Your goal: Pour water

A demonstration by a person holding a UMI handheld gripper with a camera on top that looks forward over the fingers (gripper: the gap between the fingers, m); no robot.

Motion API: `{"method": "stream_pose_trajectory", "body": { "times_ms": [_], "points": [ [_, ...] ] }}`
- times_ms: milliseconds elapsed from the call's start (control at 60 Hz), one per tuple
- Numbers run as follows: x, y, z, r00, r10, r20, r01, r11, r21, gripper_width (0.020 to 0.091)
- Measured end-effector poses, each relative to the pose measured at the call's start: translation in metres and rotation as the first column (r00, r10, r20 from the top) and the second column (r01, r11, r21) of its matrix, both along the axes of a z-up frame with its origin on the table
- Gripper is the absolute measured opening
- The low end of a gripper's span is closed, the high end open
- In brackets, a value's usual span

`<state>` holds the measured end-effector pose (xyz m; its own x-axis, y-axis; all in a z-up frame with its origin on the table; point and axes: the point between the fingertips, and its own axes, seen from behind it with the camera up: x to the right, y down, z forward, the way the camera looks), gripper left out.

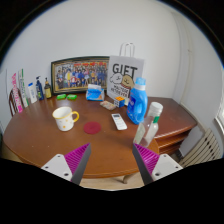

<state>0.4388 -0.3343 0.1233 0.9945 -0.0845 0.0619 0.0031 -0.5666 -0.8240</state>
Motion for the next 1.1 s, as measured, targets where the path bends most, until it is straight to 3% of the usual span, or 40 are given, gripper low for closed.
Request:
{"method": "stream_pose_trajectory", "body": {
  "times_ms": [250,483,583,633,883,1100],
  "points": [
    [0.118,0.043,-0.047,1.000,-0.012,-0.025,0.013,0.999,0.036,0.0856],
    [0.140,0.099,-0.069,1.000,0.026,-0.008,-0.025,0.997,0.072,0.0835],
    [0.135,0.116,-0.078,0.999,0.049,-0.009,-0.048,0.995,0.085,0.0709],
    [0.134,0.120,-0.078,0.999,0.048,-0.001,-0.047,0.994,0.101,0.0551],
    [0.140,0.124,-0.070,0.998,0.000,0.063,-0.006,0.996,0.088,0.0448],
    [0.141,0.145,-0.001,0.931,-0.050,0.361,0.015,0.995,0.100,0.0448]
  ]
}}
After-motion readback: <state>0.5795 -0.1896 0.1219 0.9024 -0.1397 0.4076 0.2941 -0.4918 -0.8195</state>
